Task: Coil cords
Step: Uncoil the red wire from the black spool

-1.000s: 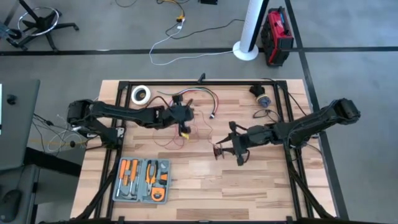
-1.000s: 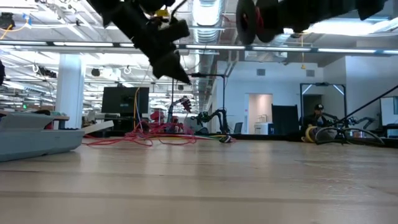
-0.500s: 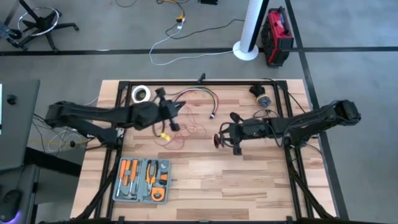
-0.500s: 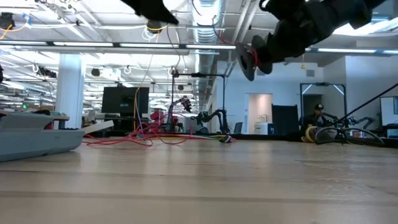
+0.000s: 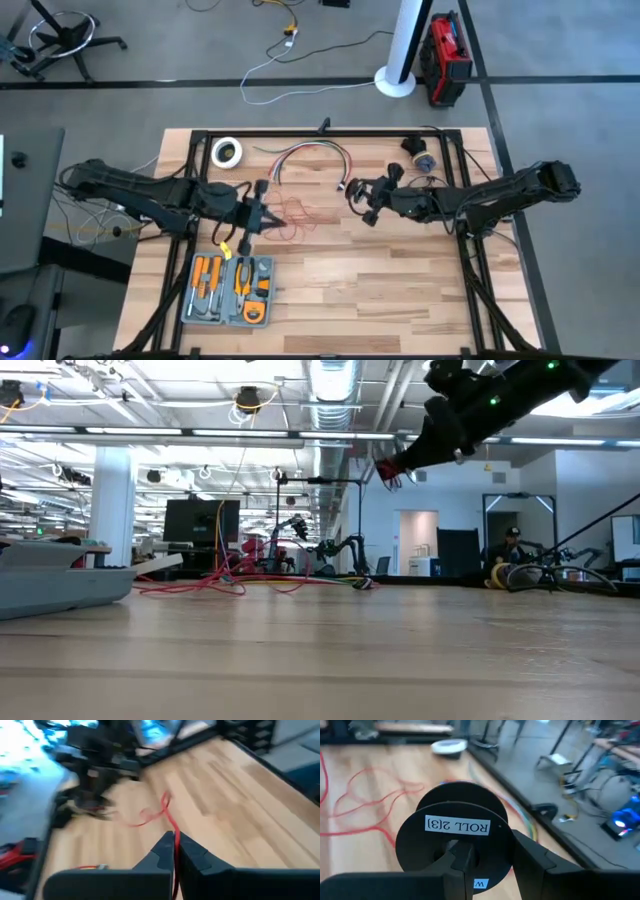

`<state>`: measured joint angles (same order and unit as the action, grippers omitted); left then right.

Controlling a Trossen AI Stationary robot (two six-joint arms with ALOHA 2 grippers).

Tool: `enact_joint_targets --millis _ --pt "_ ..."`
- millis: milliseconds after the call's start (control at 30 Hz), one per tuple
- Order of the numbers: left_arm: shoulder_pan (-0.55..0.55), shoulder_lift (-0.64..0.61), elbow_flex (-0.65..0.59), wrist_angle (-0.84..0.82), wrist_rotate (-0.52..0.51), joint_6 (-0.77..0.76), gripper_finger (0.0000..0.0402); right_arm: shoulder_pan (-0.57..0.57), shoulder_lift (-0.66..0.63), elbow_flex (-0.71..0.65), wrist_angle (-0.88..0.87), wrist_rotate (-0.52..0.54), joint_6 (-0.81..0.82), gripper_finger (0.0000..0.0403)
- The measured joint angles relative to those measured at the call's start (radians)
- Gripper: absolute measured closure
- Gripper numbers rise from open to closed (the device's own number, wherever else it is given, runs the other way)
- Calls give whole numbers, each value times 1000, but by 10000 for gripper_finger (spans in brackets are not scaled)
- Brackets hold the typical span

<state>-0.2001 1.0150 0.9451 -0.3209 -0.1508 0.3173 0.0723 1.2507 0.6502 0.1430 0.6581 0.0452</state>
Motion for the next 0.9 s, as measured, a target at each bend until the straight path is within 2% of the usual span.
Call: enact_joint_targets --millis 100,333,467,567,767,900 --pt "-4 22 0 -40 42 -6 401 3 0 0 63 24 -28 295" --pt "-3 125 0 -91 41 -32 401 79 0 0 253 -8 -207 295" --pt "1 188 0 -80 28 -11 401 131 0 0 319 -93 -293 295" --pt "11 233 0 -76 -58 14 401 159 0 0 350 -173 -324 295" --pt "68 297 0 -66 -309 31 401 199 -4 0 359 -270 -360 295" --pt "128 306 0 -43 -410 15 401 205 -4 0 331 -383 -362 295"
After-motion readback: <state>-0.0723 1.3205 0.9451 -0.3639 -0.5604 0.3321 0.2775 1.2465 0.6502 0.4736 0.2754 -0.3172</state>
